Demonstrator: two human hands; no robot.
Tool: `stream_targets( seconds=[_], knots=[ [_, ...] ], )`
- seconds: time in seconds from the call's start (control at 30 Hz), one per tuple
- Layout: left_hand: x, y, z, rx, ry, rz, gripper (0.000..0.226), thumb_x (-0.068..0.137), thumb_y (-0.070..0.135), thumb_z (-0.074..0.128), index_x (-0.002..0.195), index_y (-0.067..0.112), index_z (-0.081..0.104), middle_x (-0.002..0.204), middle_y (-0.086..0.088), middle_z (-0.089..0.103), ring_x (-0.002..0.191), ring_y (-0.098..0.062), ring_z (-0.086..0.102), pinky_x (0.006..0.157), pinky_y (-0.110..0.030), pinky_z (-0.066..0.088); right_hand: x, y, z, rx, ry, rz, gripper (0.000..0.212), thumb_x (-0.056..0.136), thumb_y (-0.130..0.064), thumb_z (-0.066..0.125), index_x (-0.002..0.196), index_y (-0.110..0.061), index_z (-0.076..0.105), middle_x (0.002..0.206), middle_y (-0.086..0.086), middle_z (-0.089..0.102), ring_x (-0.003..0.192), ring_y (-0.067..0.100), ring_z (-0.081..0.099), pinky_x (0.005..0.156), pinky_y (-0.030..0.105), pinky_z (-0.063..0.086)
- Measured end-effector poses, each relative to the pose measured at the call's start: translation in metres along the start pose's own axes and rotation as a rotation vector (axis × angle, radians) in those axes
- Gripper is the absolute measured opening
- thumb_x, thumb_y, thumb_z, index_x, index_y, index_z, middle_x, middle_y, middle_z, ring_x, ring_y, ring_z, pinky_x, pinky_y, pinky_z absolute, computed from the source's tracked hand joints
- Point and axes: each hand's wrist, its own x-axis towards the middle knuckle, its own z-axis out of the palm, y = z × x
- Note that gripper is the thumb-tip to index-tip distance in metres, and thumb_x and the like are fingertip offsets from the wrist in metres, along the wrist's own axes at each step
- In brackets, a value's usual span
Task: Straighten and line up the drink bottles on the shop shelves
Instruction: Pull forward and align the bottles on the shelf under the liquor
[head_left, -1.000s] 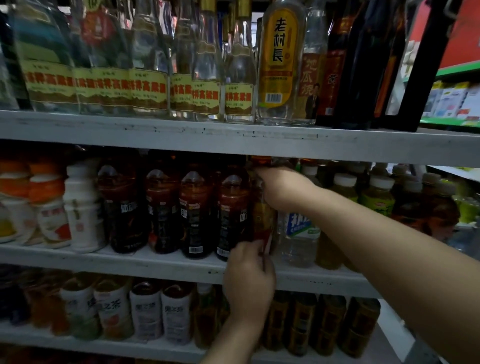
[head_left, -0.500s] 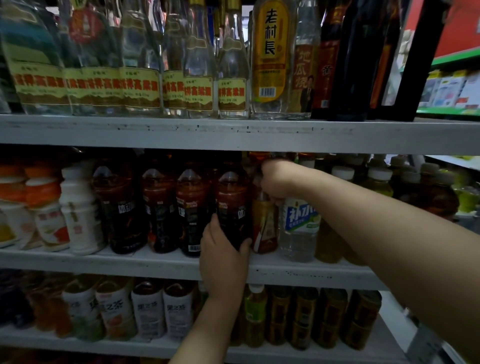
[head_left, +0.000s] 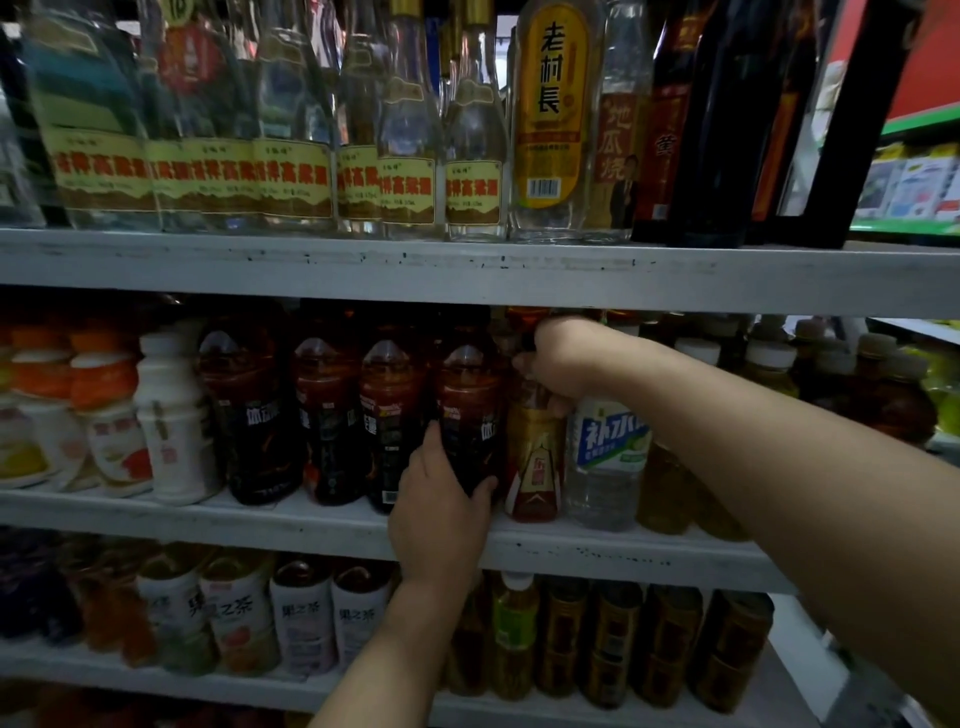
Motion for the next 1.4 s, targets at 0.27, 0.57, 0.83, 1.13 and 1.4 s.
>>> stream_targets(
  seconds=[0.27, 0.57, 0.83, 1.13, 1.4],
  knots=[
    [0.010, 0.002, -0.006, -0.051, -0.096, -0.037, 0.095, 0.072, 0.059, 0.071, 0.145, 0.024, 0.020, 0.131, -0.001, 0.054, 0.108, -0.021, 0.058, 0.075, -0.028, 0.043, -0.006, 0.002, -0.002, 0.043, -0.004, 0.041, 0.028, 0.093, -0.037, 0.054, 0.085, -0.011, 0.057, 0.069, 0.007, 0.066, 0.046, 0.016, 0.064, 0.039, 0.022, 0.048],
    [0.024, 0.003, -0.008, -0.040, -0.111, -0.058, 0.083, 0.074, 0.047, 0.074, 0.137, 0.020, 0.028, 0.111, -0.003, 0.063, 0.092, -0.022, 0.064, 0.065, -0.026, 0.045, -0.005, 0.001, 0.002, -0.136, 0.023, 0.030, 0.028, 0.093, -0.033, 0.055, 0.089, -0.007, 0.063, 0.072, 0.010, 0.068, 0.062, 0.023, 0.067, 0.054, 0.032, 0.056],
    [0.024, 0.007, -0.012, -0.152, -0.172, -0.044, 0.067, 0.087, 0.031, 0.064, 0.141, 0.017, 0.027, 0.118, -0.006, 0.060, 0.102, -0.024, 0.060, 0.073, -0.026, 0.043, -0.001, 0.001, 0.001, -0.138, 0.112, 0.017, 0.027, 0.087, -0.039, 0.060, 0.075, -0.015, 0.059, 0.066, 0.004, 0.064, 0.055, 0.019, 0.063, 0.047, 0.030, 0.055],
    [0.012, 0.023, -0.004, -0.266, -0.183, -0.104, 0.083, 0.084, 0.021, 0.063, 0.150, 0.019, 0.013, 0.142, -0.005, 0.041, 0.126, -0.022, 0.044, 0.101, -0.036, 0.043, -0.002, -0.024, 0.004, 0.173, -0.026, -0.049, 0.029, 0.095, -0.037, 0.048, 0.089, -0.009, 0.054, 0.069, 0.012, 0.063, 0.043, 0.017, 0.057, 0.038, 0.023, 0.042],
    [-0.004, -0.002, -0.004, 0.207, -0.114, 0.141, 0.107, 0.078, 0.045, 0.071, 0.151, 0.012, 0.000, 0.152, -0.008, 0.018, 0.136, -0.023, 0.029, 0.098, -0.031, 0.043, 0.002, -0.043, 0.029, 0.699, 0.077, 0.116, 0.024, 0.089, -0.028, 0.064, 0.098, -0.006, 0.061, 0.060, 0.006, 0.063, 0.033, 0.007, 0.051, 0.034, 0.016, 0.036]
  ],
)
